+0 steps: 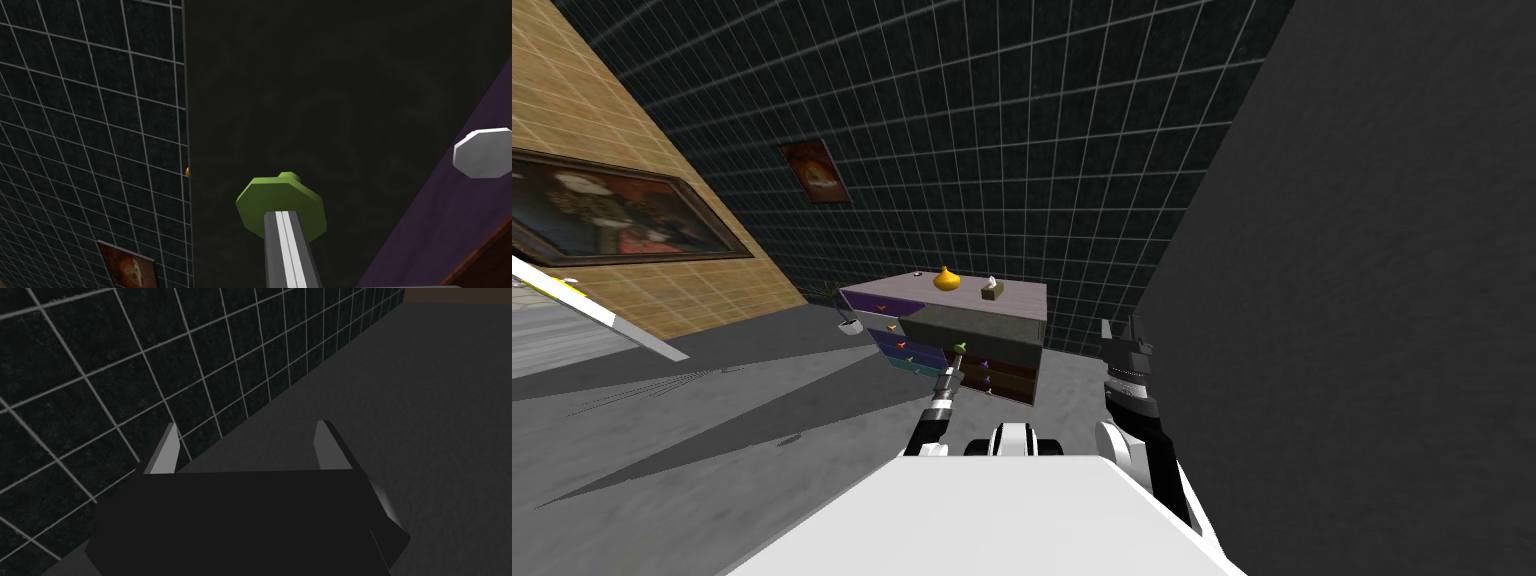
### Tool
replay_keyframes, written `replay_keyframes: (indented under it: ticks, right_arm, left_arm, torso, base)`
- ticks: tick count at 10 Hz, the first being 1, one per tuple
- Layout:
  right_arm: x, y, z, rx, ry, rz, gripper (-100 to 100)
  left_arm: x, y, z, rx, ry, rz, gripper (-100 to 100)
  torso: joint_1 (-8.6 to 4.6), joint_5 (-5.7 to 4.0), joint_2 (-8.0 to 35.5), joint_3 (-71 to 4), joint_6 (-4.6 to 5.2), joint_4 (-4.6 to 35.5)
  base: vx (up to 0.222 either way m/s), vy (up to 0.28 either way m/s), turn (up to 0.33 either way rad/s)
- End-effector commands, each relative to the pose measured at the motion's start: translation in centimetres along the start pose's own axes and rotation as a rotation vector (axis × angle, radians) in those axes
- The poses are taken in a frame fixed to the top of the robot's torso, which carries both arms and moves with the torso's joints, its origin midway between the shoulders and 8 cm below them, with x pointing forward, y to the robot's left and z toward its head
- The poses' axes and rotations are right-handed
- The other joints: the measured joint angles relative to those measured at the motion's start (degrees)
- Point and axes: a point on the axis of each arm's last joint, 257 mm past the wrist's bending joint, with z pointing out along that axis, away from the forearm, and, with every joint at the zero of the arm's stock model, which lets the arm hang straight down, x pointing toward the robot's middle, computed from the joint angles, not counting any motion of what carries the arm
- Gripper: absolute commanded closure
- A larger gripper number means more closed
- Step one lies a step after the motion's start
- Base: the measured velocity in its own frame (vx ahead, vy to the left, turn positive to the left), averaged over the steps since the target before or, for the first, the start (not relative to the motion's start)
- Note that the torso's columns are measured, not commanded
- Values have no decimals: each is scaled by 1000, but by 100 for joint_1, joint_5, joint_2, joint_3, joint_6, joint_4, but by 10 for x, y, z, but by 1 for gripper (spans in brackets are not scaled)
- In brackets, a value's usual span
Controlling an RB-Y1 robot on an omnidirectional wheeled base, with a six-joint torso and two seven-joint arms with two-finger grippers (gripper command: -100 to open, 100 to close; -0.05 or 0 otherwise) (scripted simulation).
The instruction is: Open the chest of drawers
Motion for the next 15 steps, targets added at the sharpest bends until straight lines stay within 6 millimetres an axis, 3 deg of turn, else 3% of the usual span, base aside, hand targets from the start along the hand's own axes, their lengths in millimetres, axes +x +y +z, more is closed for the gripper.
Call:
replay_keyframes:
  ticks: [1,15]
  right_arm:
    - [0,0,0,0,0,0,0]
    - [0,0,0,0,0,0,0]
  left_arm:
    - [2,0,4,-15,7,-9,-100]
    - [23,7,32,-149,56,-67,-100]
  torso:
    - [-9,-2,-38,-22,1,-10]
    - [1,0,-6,-4,0,-3]
  base:
    - [-35,25,-34]
    - [-19,39,-31]
